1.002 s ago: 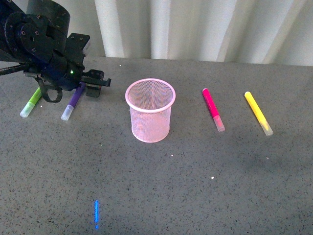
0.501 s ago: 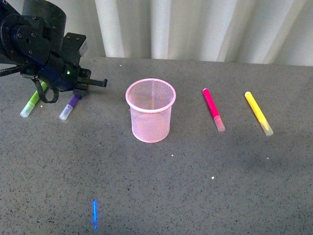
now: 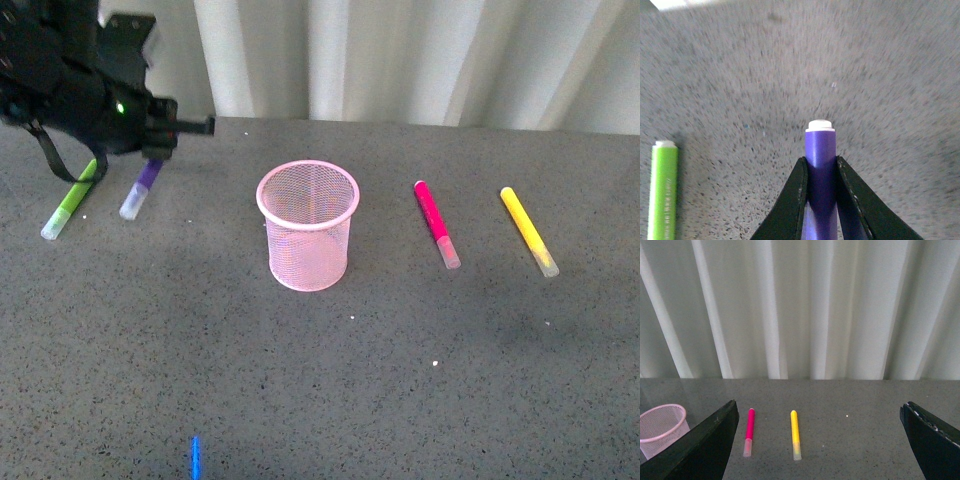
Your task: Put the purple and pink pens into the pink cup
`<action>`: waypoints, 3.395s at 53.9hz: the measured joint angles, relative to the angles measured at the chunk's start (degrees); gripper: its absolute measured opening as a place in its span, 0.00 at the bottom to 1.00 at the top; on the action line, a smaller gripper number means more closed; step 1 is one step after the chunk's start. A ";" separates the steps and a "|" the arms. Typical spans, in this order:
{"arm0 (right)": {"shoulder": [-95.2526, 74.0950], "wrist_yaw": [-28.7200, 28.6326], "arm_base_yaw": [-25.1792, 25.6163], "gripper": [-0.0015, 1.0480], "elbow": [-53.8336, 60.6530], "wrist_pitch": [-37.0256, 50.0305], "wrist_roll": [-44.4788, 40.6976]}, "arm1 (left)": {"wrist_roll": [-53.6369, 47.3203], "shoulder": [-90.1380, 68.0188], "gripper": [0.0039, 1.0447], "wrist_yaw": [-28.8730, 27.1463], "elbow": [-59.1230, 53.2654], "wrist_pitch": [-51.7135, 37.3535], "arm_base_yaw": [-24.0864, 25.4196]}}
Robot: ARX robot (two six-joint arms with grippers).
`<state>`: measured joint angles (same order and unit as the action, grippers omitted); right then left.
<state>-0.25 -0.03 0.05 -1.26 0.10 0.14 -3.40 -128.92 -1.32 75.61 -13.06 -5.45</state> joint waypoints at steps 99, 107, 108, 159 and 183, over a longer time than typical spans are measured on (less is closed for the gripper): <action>0.00 0.00 0.00 0.93 0.00 0.00 0.00 | 25.53 2.60 0.12 -15.17 -24.68 -64.50 -20.92; 0.00 0.00 0.00 0.93 0.00 0.00 0.00 | 25.53 1.46 0.12 -15.21 -24.41 -64.89 -20.72; 0.00 0.00 0.00 0.93 0.00 0.00 0.00 | 25.53 1.38 0.12 -15.21 -24.41 -64.92 -20.72; 0.00 0.00 0.00 0.93 0.00 0.00 0.00 | 25.70 19.45 0.94 -0.85 -30.97 -45.70 -14.93; 0.00 0.00 0.00 0.93 0.00 0.00 0.00 | 15.30 70.71 0.94 17.66 -49.35 -6.49 6.12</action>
<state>-0.25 -0.03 0.05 -1.26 0.10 0.14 11.90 -58.22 16.34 26.26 -19.55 0.67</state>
